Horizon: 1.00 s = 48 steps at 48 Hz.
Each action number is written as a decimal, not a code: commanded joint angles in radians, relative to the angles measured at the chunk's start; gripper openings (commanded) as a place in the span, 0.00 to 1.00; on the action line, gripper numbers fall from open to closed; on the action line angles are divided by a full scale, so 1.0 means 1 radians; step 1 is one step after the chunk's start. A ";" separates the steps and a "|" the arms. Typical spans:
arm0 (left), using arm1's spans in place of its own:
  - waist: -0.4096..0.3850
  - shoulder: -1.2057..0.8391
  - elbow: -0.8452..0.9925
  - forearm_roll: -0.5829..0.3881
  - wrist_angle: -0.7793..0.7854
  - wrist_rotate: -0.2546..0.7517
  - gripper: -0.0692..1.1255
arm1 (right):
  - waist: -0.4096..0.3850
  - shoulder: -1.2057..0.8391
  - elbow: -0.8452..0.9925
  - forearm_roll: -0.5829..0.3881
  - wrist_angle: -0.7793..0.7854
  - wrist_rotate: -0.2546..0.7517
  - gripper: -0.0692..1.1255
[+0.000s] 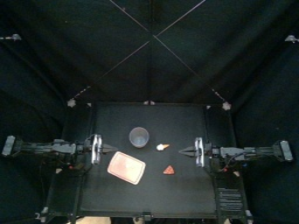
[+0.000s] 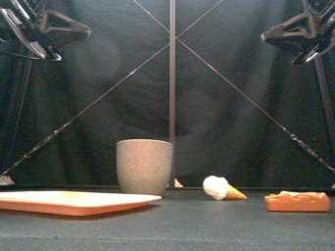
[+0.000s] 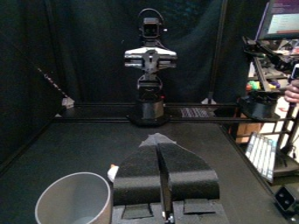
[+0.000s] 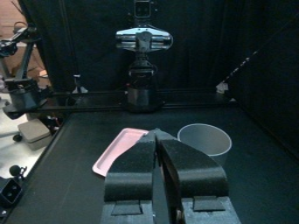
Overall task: Pick the ice cream then place it on the pink plate
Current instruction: Pick the ice cream
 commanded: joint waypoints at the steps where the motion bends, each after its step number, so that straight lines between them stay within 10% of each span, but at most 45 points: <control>1: 0.031 0.008 0.002 -0.003 -0.012 0.000 0.01 | -0.005 0.040 -0.008 0.006 -0.009 0.005 0.06; 16: 0.029 0.006 0.006 0.000 -0.012 0.003 0.04 | -0.067 0.334 -0.060 -0.031 0.155 0.015 0.24; 35: 0.029 0.005 0.012 0.002 -0.009 0.003 0.04 | -0.212 0.660 -0.259 -0.127 0.268 0.015 0.92; 48: 0.029 0.003 0.012 0.006 -0.006 0.003 0.04 | -0.258 0.793 -0.310 -0.175 0.330 0.015 0.93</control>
